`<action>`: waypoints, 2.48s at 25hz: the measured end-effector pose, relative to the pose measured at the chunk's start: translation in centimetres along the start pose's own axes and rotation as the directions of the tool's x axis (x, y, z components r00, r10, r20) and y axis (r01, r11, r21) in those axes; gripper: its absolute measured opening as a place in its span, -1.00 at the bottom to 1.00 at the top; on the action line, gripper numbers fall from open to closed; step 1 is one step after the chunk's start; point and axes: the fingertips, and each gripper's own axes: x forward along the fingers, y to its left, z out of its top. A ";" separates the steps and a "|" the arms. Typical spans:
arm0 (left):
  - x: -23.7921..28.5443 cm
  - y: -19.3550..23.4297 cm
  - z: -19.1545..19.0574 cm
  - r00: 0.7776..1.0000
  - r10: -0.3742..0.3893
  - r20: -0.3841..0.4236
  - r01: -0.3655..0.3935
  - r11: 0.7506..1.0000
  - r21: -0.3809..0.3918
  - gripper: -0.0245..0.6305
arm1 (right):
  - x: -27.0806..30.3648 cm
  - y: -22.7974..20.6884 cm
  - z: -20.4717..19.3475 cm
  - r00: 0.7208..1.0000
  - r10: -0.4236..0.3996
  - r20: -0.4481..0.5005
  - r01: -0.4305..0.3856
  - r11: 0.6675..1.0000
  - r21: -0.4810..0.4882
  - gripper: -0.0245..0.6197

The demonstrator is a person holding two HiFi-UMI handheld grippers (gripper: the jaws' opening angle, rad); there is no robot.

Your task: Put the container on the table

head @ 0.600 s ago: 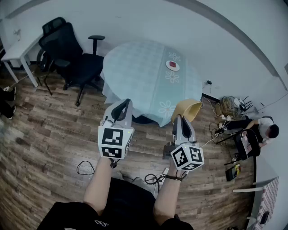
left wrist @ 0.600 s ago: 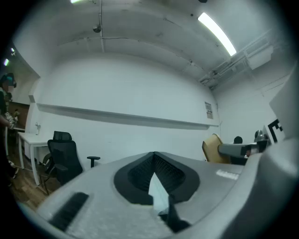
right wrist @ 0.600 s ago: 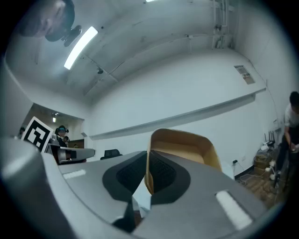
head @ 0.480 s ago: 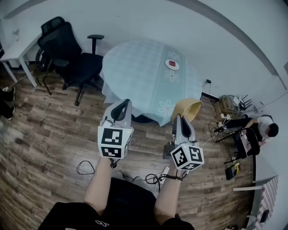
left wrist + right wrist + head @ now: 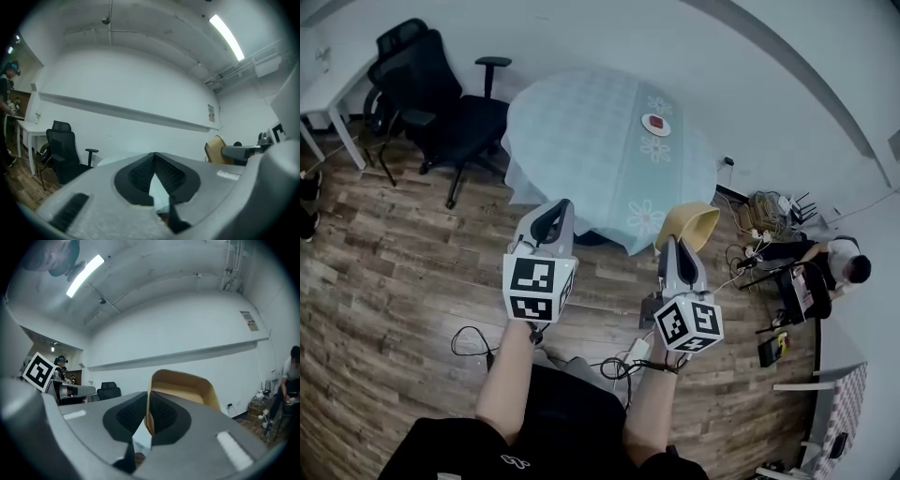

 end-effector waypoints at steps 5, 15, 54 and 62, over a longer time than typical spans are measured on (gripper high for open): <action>0.8 -0.1 0.1 1.000 -0.012 0.004 0.012 1.000 -0.006 -0.92 | 0.3 -0.7 0.2 1.000 -0.025 -0.009 0.025 0.999 -0.038 -0.84; 4.5 0.1 -1.5 1.000 -0.007 -0.029 0.007 1.000 0.004 -0.92 | 4.0 -3.3 -1.4 0.999 -0.017 -0.031 0.016 1.000 -0.024 -0.84; 46.5 7.4 -11.2 0.917 0.076 -0.391 -0.079 0.997 0.008 -0.92 | 45.3 -25.4 -13.6 0.950 0.013 -0.312 -0.074 0.980 -0.183 -0.84; 49.0 11.4 -16.7 0.867 0.061 -0.495 -0.091 0.995 -0.036 -0.92 | 48.6 -20.5 -21.5 0.820 0.070 -0.568 -0.348 0.849 -0.398 -0.83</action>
